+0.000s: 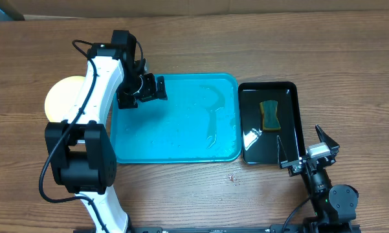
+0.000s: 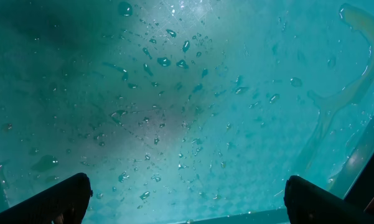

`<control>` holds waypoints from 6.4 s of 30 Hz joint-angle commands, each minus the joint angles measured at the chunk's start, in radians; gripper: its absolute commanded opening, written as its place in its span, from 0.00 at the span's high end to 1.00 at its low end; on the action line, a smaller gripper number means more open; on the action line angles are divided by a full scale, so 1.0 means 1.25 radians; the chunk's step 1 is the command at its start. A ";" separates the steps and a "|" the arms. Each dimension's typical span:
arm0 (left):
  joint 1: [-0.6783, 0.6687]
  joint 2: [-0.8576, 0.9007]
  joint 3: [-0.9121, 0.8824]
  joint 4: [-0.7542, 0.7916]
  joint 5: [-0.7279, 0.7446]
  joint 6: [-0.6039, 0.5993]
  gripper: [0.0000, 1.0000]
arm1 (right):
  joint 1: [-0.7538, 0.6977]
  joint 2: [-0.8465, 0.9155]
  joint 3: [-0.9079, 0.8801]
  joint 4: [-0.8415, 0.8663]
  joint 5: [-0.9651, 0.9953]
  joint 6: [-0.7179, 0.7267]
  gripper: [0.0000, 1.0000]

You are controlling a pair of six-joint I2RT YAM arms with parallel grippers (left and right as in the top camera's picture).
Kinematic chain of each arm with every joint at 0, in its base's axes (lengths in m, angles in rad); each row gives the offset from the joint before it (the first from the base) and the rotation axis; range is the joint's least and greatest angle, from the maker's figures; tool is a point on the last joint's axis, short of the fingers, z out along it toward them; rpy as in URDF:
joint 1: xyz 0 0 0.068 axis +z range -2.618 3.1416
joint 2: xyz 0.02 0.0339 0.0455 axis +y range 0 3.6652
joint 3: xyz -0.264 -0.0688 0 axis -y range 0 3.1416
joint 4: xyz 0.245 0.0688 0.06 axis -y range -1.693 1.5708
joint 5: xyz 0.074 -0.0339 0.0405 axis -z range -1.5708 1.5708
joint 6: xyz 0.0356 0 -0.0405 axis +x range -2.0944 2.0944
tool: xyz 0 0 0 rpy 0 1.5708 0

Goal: Clean dirty plates on tray and stack at the side

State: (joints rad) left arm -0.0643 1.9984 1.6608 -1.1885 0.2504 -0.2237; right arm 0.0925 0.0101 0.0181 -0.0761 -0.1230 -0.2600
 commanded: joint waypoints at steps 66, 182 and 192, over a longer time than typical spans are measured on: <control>0.006 -1.596 -1.088 1.183 -0.086 -0.013 0.00 | 0.003 -0.006 -0.008 0.002 0.008 -0.002 0.00; 0.067 -1.595 -1.325 0.891 -0.168 0.189 0.00 | 0.003 -0.006 -0.008 0.002 0.008 0.149 0.00; 0.067 -1.595 -1.325 0.890 -0.168 0.189 0.00 | 0.003 -0.006 -0.008 0.002 0.008 0.149 0.00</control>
State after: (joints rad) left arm 0.0151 0.0120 0.0116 -0.0788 0.0402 -0.0147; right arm 0.0925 0.0101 0.0181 -0.0761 -0.1230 -0.0814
